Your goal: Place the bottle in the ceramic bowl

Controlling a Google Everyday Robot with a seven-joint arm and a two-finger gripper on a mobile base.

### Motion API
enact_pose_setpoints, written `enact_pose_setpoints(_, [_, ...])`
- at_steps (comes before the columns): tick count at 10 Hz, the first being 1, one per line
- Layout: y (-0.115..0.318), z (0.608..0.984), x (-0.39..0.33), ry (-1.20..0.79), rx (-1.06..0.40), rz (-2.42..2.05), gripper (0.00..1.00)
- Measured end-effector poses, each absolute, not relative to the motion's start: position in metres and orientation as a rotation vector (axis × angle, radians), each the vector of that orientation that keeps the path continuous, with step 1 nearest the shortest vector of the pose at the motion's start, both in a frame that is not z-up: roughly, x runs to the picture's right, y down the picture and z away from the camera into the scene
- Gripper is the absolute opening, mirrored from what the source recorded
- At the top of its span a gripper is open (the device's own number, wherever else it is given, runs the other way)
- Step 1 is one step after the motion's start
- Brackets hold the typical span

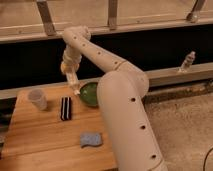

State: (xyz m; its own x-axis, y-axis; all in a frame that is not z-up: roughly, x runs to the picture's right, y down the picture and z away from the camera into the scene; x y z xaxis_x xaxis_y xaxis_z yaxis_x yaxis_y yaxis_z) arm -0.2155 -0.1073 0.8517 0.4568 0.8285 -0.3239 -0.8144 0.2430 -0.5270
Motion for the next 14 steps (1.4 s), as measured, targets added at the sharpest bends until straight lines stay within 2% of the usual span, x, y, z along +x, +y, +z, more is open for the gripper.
enact_pose_setpoints(4, [-0.11,0.854,-0.211,-0.034,-0.719,1.136,0.0])
enact_pose_setpoints(7, [-0.117,0.86,-0.16,-0.065,-0.726,1.21,0.0])
enact_pose_setpoints(11, [-0.103,0.852,-0.077,-0.065,-0.71,1.32,0.0])
enact_pose_setpoints(14, [-0.084,0.866,-0.061,-0.034,-0.751,1.327,0.0])
